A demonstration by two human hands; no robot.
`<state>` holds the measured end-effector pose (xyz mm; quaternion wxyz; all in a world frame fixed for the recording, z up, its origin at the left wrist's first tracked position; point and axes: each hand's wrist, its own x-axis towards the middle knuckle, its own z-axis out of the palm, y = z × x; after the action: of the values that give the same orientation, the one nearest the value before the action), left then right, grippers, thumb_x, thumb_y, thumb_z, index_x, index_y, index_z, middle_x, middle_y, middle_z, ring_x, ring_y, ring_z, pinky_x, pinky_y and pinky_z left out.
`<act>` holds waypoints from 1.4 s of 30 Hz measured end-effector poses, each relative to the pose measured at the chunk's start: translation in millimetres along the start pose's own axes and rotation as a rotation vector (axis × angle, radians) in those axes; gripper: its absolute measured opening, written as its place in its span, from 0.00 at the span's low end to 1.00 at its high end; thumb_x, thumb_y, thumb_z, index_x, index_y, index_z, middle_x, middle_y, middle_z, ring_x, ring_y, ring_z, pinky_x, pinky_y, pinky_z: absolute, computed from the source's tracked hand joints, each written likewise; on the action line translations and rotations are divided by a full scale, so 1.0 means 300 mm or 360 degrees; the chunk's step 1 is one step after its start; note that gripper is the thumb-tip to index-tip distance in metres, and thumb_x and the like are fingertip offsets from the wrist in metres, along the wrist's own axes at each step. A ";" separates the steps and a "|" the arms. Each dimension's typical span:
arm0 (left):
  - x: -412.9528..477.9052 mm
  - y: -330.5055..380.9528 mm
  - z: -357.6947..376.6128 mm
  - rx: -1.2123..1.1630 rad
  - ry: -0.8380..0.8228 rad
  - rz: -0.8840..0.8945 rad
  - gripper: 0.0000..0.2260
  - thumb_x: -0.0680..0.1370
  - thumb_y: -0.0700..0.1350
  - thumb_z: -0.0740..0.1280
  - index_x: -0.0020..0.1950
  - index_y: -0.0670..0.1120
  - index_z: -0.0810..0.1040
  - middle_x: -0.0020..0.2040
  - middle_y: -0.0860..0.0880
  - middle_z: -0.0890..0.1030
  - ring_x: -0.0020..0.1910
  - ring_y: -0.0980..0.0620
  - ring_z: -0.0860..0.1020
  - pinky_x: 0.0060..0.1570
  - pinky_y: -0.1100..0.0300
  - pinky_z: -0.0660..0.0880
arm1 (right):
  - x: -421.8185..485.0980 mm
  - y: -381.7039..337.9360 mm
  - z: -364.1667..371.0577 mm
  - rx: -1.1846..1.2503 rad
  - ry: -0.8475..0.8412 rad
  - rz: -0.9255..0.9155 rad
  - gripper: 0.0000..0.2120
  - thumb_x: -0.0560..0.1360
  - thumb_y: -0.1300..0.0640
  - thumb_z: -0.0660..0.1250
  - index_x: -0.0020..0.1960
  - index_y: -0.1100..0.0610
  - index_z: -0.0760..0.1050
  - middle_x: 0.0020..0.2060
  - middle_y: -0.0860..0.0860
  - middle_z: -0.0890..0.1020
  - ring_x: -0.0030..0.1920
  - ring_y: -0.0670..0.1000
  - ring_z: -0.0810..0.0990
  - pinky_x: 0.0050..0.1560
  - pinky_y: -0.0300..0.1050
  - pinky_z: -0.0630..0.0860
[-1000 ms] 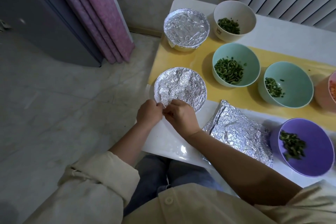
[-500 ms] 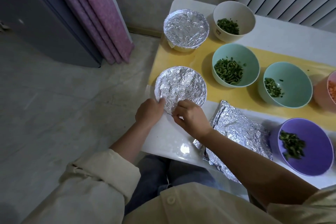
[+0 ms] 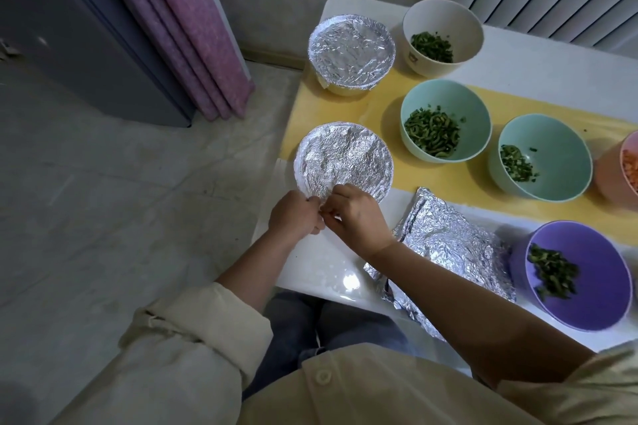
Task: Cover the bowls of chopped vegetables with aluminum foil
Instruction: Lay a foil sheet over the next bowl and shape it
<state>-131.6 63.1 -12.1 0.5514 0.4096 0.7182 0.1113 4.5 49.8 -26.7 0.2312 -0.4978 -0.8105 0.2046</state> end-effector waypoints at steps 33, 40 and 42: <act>-0.036 0.012 0.035 -0.0277 0.0941 -0.0040 0.08 0.71 0.49 0.73 0.45 0.47 0.87 0.39 0.49 0.86 0.42 0.47 0.84 0.42 0.59 0.76 | 0.012 0.010 -0.011 -0.0091 -0.0005 -0.0046 0.03 0.66 0.64 0.69 0.34 0.59 0.79 0.31 0.53 0.76 0.33 0.58 0.76 0.29 0.46 0.73; -0.017 -0.004 0.030 -0.0418 0.0717 -0.0083 0.10 0.67 0.48 0.74 0.26 0.50 0.80 0.28 0.49 0.83 0.35 0.45 0.84 0.45 0.48 0.83 | 0.009 0.007 -0.015 -0.0075 0.0004 -0.0035 0.03 0.66 0.63 0.69 0.33 0.58 0.78 0.31 0.53 0.75 0.32 0.57 0.76 0.29 0.44 0.72; -0.012 0.002 0.024 -0.0430 0.0687 -0.0092 0.12 0.67 0.45 0.73 0.23 0.53 0.81 0.26 0.49 0.82 0.33 0.44 0.84 0.44 0.47 0.83 | 0.011 0.005 -0.013 -0.0073 0.0006 -0.0025 0.03 0.65 0.64 0.70 0.33 0.58 0.78 0.31 0.53 0.75 0.32 0.57 0.76 0.28 0.44 0.72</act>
<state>-124.6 58.8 -11.8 0.4380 0.2782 0.8093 0.2753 6.3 53.8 -23.8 0.2228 -0.4971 -0.8184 0.1831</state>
